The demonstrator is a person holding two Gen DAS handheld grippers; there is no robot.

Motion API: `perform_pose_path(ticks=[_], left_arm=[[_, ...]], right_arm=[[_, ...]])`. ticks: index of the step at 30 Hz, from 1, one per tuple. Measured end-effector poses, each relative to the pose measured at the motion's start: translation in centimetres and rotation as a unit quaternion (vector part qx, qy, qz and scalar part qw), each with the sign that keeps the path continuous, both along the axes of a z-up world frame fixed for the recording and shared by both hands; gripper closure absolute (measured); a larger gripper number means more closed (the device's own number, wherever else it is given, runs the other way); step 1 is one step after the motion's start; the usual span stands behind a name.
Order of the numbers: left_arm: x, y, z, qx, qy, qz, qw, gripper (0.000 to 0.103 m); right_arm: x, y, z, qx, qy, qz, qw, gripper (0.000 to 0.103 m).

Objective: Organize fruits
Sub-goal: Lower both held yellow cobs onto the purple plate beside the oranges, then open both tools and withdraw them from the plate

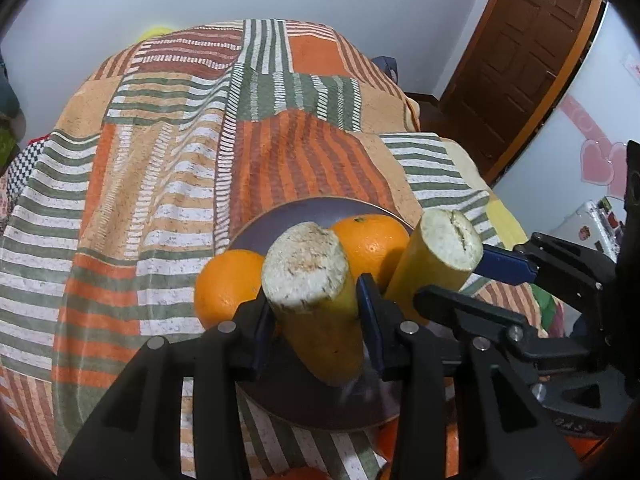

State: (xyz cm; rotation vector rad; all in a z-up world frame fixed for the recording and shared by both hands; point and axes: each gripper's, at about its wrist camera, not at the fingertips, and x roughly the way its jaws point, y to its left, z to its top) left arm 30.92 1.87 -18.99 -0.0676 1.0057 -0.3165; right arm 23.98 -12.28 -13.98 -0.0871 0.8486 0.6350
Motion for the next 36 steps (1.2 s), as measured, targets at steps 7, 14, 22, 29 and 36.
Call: perform_pose_path(ticks=[7, 14, 22, 29, 36], left_arm=[[0.2, 0.5, -0.4, 0.005, 0.002, 0.013, 0.9999, 0.045], [-0.2, 0.9, 0.3, 0.024, -0.014, 0.022, 0.9994, 0.042], [-1.2, 2.1, 0.3, 0.024, -0.008, 0.038, 0.9989, 0.039], [-2.9, 2.7, 1.4, 0.029, -0.018, 0.046, 0.9984, 0.039], [-5.5, 2.8, 3.3, 0.031, -0.04, 0.053, 0.9973, 0.035]], right_arm=[[0.6, 0.3, -0.2, 0.002, -0.003, -0.001, 1.0, 0.068], [1.0, 0.6, -0.3, -0.003, -0.002, 0.001, 1.0, 0.068], [0.7, 1.3, -1.5, -0.017, 0.018, 0.015, 1.0, 0.068], [-0.1, 0.7, -0.6, -0.017, 0.015, 0.007, 1.0, 0.068], [-2.0, -1.3, 1.7, -0.02, -0.015, -0.015, 1.0, 0.063]])
